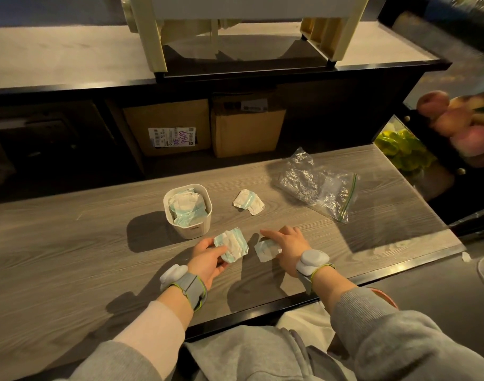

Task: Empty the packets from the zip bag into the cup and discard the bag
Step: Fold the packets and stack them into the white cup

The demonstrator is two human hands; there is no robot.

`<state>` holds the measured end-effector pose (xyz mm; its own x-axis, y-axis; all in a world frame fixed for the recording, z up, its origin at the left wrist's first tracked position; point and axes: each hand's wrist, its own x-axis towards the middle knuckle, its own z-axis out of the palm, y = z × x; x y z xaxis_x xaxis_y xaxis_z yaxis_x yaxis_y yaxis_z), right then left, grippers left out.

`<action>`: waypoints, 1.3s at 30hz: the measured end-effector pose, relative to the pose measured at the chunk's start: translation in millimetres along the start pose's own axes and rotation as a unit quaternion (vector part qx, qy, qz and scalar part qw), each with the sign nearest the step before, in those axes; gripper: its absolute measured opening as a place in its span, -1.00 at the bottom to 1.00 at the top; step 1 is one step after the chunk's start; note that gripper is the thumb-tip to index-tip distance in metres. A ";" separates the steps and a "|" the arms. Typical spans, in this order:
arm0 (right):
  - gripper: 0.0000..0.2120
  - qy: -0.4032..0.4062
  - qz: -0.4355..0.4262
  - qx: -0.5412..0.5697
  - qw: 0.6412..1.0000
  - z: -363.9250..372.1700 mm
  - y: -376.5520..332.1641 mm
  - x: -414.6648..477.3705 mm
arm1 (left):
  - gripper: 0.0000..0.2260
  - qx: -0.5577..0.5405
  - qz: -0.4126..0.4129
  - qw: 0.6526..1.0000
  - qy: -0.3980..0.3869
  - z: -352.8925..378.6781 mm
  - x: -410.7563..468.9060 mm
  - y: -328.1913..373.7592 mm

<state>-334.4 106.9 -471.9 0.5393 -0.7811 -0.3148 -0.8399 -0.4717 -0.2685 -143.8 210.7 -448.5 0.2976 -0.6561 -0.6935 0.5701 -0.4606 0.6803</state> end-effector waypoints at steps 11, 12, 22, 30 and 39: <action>-0.81 0.023 0.125 0.444 0.887 -25.5 -26.5 -12.1 | -0.72 0.013 0.022 1.000 -0.009 4.9 1.2 -3.4; -0.80 0.007 0.132 0.520 0.844 -27.0 -31.8 -13.6 | -0.72 0.011 0.022 1.000 -0.014 5.4 1.6 -3.9; -0.84 -0.025 0.163 0.563 0.810 -24.4 -57.0 -9.2 | -0.75 -0.024 0.023 0.998 -0.060 3.9 4.0 -4.2; -0.85 -0.004 0.132 0.439 0.889 -25.1 -59.0 11.8 | -0.75 -0.004 0.037 0.999 -0.036 6.1 12.9 -3.6; -0.49 -0.026 0.038 0.056 0.997 -31.3 -44.4 90.2 | -0.77 -0.002 0.033 0.999 0.003 5.0 21.0 -3.9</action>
<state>-250.4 44.6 -459.8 0.4800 -0.7889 -0.3838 -0.8674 -0.3614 -0.3420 -143.6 195.7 -464.5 0.3381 -0.6815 -0.6491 0.5519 -0.4151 0.7232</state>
